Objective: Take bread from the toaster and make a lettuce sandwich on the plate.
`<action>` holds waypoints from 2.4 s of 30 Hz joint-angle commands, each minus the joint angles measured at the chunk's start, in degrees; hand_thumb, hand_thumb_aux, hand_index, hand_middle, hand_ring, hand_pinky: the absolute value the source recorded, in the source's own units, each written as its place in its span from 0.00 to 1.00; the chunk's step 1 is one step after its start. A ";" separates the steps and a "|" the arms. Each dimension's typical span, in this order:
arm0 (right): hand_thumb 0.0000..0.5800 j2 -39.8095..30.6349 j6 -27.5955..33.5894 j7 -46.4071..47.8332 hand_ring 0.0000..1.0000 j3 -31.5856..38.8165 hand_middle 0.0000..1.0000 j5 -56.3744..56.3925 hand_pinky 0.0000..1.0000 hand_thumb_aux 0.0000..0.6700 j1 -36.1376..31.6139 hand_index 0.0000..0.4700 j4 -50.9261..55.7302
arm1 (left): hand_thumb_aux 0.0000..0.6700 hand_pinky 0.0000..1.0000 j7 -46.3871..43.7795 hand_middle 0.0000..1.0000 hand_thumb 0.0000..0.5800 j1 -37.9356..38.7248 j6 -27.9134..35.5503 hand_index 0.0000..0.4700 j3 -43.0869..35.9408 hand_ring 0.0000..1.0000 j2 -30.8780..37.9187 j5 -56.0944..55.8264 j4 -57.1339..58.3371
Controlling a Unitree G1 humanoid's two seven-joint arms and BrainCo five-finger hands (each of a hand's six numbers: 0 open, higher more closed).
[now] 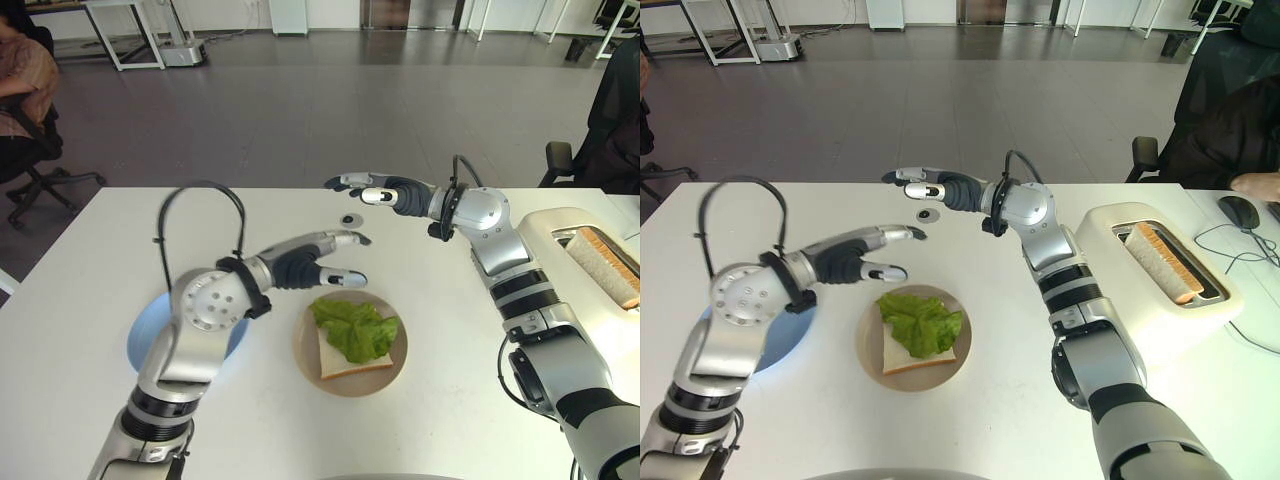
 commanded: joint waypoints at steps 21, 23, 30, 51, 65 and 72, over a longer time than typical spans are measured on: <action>0.00 -45.18 -0.47 13.98 0.00 5.82 0.00 -38.49 0.00 0.00 -8.54 0.00 -9.28 | 0.00 0.00 19.21 0.00 0.00 20.24 -12.38 0.00 18.93 0.00 16.27 14.86 11.08; 0.00 -48.13 0.18 14.83 0.00 4.51 0.00 -38.04 0.00 0.00 -4.76 0.00 -10.01 | 0.00 0.00 19.29 0.00 0.00 20.99 -12.30 0.00 19.24 0.00 16.27 14.63 10.68; 0.00 -50.56 1.03 15.27 0.00 2.17 0.00 -36.56 0.00 0.00 1.59 0.00 -11.62 | 0.00 0.00 19.10 0.00 0.00 23.23 -10.58 0.00 20.03 0.00 15.72 14.79 8.22; 0.00 -57.37 -0.01 16.38 0.00 -4.82 0.00 -31.28 0.00 0.00 11.72 0.00 -17.92 | 0.00 0.00 19.14 0.00 0.00 25.74 -8.10 0.00 20.37 0.00 14.84 14.29 5.23; 1.00 -59.88 1.22 17.31 0.00 -8.33 0.00 -27.73 0.00 1.00 20.96 1.00 -23.08 | 0.00 0.00 19.31 0.00 0.00 26.04 -8.91 0.00 20.98 0.00 14.66 13.99 5.81; 1.00 -58.88 2.32 18.22 0.00 -7.87 0.00 -26.28 0.00 1.00 21.49 1.00 -25.54 | 0.00 0.00 19.54 0.00 0.00 26.60 -8.83 0.00 21.43 0.00 14.40 14.16 5.76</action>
